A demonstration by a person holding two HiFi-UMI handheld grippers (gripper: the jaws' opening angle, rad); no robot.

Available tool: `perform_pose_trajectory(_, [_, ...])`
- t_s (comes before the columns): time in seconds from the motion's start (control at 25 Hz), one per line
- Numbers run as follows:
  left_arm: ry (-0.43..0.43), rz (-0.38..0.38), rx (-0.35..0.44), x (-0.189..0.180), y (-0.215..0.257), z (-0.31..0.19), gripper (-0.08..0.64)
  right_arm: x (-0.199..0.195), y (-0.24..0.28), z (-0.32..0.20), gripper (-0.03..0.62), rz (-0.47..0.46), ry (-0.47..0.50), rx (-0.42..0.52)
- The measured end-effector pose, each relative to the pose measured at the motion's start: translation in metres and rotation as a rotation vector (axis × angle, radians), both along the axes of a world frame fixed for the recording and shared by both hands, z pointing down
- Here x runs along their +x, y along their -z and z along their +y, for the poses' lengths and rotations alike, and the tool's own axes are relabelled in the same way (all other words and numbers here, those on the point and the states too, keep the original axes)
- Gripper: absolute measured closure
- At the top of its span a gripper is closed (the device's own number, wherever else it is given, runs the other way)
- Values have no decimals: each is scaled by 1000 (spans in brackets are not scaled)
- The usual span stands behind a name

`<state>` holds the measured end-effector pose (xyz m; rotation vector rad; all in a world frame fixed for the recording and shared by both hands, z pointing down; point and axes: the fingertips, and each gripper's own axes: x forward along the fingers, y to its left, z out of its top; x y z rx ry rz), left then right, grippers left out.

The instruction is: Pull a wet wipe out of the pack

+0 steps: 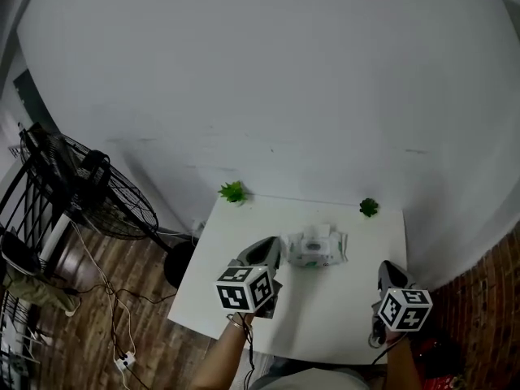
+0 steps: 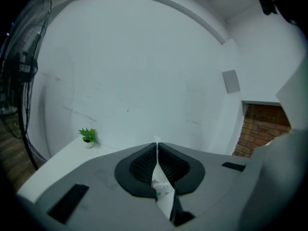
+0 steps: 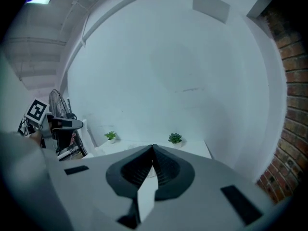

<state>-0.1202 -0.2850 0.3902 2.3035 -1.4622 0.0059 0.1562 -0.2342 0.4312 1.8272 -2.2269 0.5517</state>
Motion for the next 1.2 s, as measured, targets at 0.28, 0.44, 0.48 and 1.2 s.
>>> perform_pose_trajectory(0.28, [141,-155,101,-30,-8,20,540,-15,21,5,591,28,15,73])
perform_pose_trajectory(0.44, [218,-238,163,-45,-7,30,540,-17,22,11,591,39,-6,99])
perform_pose_trajectory(0.48, [229,-244,171,-47,-6,31,540,-16,22,13,591,37,-13,102])
perform_pose_trajectory(1.2, [223,-235,201,-47,9,28,540,-4,39,23,592,70,-96,180])
